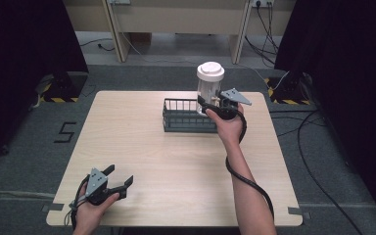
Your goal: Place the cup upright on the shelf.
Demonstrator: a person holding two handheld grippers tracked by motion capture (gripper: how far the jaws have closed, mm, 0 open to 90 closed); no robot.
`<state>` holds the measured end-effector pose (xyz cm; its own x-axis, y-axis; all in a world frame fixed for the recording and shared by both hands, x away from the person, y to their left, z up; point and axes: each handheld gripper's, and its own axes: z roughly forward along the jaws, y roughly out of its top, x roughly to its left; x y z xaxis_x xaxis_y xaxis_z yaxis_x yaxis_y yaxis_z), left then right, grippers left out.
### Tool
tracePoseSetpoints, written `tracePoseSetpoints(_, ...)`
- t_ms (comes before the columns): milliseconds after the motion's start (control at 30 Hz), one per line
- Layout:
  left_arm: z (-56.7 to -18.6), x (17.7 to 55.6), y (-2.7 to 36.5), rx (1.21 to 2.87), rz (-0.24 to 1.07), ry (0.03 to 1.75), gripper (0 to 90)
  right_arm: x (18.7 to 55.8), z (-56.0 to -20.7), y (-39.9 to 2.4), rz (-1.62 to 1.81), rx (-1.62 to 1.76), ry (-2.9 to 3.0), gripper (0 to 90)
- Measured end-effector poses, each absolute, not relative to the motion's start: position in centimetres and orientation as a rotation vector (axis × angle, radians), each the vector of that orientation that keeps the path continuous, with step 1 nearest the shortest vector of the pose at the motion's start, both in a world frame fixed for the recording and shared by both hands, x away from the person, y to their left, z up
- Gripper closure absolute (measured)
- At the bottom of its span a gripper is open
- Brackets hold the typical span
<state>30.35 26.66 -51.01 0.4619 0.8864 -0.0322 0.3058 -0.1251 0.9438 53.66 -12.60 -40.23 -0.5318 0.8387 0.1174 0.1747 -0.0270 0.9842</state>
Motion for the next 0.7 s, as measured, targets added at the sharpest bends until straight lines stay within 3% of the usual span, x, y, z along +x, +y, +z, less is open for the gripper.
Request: tracePoseSetpoints(700, -51.0, 30.4, 26.6, 1.675, 0.690, 1.037, 16.3, 56.6, -41.4, -11.5, 1.539, 1.132, 1.734, 18.9)
